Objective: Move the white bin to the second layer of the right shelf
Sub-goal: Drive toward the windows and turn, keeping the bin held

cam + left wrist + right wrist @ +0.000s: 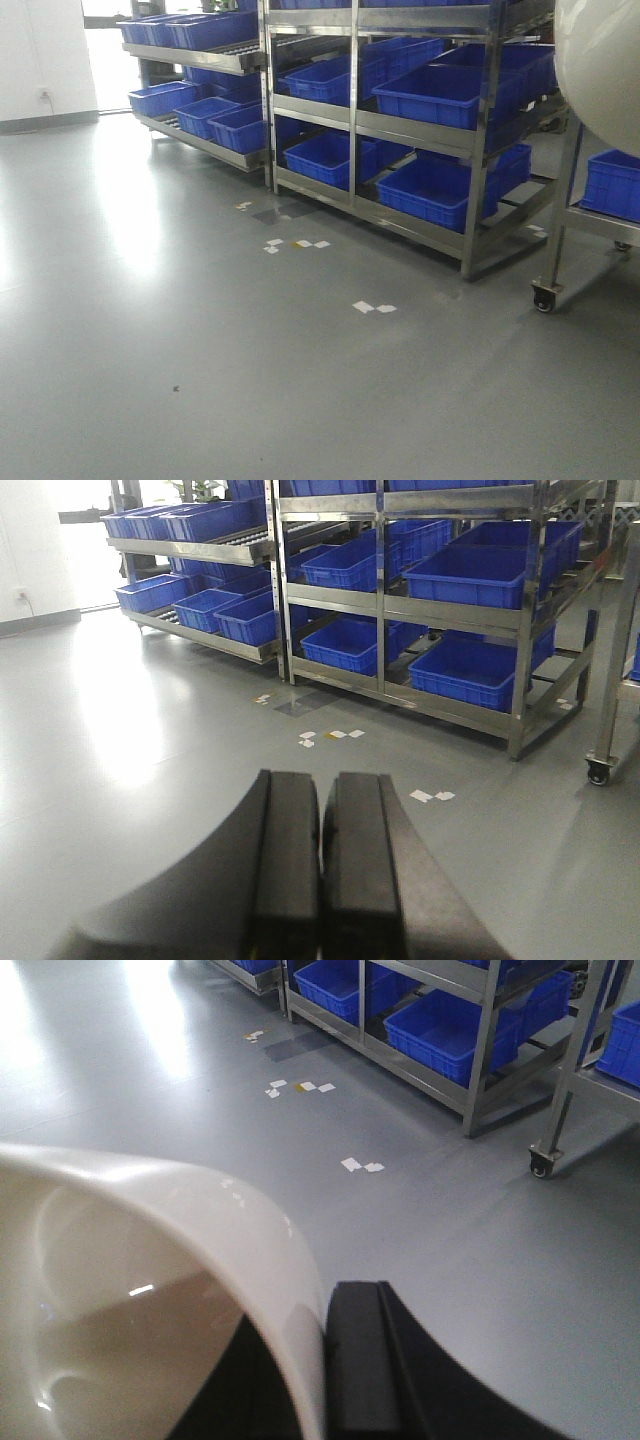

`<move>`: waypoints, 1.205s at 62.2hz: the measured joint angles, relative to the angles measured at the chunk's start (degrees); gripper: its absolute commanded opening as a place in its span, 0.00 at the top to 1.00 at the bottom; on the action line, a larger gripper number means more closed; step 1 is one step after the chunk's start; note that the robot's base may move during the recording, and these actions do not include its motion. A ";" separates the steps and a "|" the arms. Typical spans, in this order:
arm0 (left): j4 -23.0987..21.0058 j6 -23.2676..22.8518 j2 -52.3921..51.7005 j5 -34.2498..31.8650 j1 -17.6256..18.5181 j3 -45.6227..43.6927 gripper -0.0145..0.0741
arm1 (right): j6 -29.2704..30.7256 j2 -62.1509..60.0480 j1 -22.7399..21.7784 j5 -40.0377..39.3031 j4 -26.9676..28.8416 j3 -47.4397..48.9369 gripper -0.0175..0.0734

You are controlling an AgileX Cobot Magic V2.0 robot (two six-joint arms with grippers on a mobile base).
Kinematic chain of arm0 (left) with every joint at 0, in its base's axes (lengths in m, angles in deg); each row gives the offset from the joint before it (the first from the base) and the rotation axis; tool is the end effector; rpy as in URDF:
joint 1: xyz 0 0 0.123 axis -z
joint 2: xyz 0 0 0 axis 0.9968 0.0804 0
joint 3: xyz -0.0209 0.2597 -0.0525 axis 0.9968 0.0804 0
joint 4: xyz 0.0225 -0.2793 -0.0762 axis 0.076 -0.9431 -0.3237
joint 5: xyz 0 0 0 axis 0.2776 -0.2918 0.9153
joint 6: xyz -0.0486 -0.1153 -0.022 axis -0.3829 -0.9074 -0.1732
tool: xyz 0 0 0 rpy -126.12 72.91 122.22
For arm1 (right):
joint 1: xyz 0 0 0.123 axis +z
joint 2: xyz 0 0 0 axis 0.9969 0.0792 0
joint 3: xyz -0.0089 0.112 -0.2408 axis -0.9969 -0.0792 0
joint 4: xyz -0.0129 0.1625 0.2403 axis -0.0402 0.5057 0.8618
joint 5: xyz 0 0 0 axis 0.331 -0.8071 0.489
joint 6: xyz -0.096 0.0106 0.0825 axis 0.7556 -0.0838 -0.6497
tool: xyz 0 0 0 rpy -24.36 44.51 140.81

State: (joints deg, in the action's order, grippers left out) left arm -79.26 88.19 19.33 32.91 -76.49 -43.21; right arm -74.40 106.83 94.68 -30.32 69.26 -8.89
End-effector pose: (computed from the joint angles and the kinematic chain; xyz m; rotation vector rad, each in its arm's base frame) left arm 0.1489 -0.0240 0.2037 0.1537 1.5621 -0.0994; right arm 0.2095 0.0299 0.3087 -0.0192 1.8459 0.1635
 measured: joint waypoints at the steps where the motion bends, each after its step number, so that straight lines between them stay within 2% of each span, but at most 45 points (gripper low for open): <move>1: 0.00 0.00 0.00 0.00 0.00 0.00 0.74 | 0.00 0.00 0.00 0.00 0.00 0.00 0.75; 75: 0.00 0.00 0.00 0.00 0.00 0.00 0.74 | 0.00 0.00 0.00 0.00 0.00 0.00 0.75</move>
State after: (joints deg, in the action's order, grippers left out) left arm -79.26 88.19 19.33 32.91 -76.49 -43.21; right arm -74.40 106.83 94.68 -30.32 69.26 -8.89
